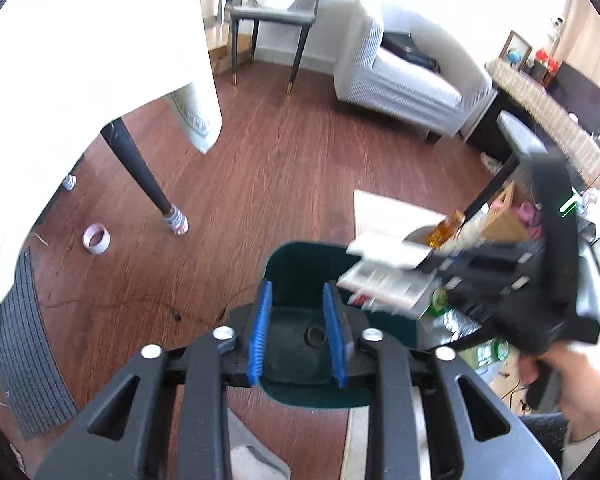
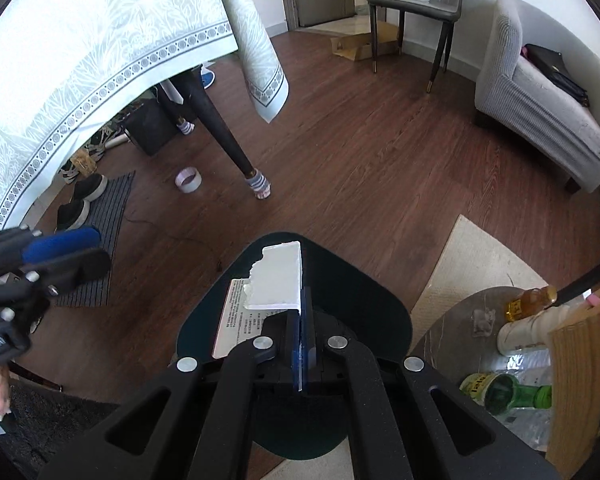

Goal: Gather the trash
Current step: 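Carry both items to the green bin and open both tools to drop them, then move both open tools back over the table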

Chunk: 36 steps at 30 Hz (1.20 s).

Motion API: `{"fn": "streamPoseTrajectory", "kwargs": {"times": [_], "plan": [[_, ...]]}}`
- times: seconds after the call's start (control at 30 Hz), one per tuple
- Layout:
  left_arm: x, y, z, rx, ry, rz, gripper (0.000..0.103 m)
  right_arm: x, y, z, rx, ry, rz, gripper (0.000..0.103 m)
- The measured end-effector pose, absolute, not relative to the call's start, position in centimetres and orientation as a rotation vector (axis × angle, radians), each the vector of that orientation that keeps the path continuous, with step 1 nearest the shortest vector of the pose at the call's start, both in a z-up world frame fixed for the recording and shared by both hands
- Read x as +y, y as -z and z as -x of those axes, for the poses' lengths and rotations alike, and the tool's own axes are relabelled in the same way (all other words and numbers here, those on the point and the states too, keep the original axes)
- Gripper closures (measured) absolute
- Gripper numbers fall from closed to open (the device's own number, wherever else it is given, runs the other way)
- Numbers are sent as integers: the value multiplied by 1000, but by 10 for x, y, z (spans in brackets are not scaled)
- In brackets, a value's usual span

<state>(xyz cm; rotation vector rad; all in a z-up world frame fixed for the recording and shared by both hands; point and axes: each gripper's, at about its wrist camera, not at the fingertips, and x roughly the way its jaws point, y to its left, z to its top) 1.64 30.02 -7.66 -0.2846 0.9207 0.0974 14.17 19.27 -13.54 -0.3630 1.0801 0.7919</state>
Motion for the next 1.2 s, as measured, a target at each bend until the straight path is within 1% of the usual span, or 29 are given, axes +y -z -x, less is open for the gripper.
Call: {"fn": "streamPoseTrajectory", "kwargs": {"times": [0.07, 0.17, 0.3, 0.37, 0.43, 0.47, 0.5, 0.7, 1.2], "plan": [[300, 66, -17, 887, -94, 288, 85, 195, 145, -141, 1110, -787, 382, 103], [298, 52, -18, 845, -89, 294, 86, 197, 157, -141, 1149, -780, 404, 103], [292, 31, -21, 780, -78, 305, 86, 197, 163, -137, 1156, -762, 435, 103], [288, 22, -22, 750, -79, 300, 86, 196, 167, -136, 1166, -756, 443, 98], [283, 15, -23, 725, -80, 293, 86, 193, 171, -136, 1176, -742, 449, 66], [280, 11, -23, 713, -81, 285, 86, 191, 173, -135, 1172, -736, 454, 45], [276, 8, -22, 696, -80, 279, 86, 191, 172, -133, 1165, -739, 458, 43], [269, -6, -20, 639, -84, 287, 86, 177, 150, -132, 1108, -784, 429, 43], [250, -44, -9, 494, -97, 308, 86, 120, 36, -122, 815, -834, 274, 43]]}}
